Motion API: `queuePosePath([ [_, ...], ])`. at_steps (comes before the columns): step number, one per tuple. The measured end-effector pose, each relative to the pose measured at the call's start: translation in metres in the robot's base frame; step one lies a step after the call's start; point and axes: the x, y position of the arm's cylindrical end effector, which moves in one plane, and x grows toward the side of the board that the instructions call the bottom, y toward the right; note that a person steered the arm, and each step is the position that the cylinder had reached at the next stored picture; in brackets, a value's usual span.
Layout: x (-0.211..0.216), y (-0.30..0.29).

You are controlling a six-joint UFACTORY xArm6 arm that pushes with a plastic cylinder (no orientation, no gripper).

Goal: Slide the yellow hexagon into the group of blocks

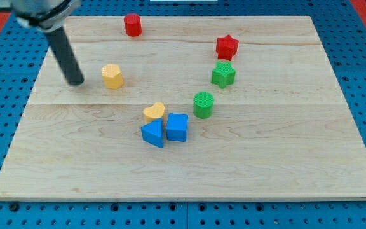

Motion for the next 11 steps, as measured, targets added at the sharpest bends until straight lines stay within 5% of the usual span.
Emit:
queuePosePath([
  [1, -0.016, 0.050],
  [2, 0.020, 0.097],
  [3, 0.070, 0.105],
  [5, 0.025, 0.051],
  [6, 0.067, 0.036],
  [7, 0.088, 0.111],
  [11, 0.081, 0.126],
])
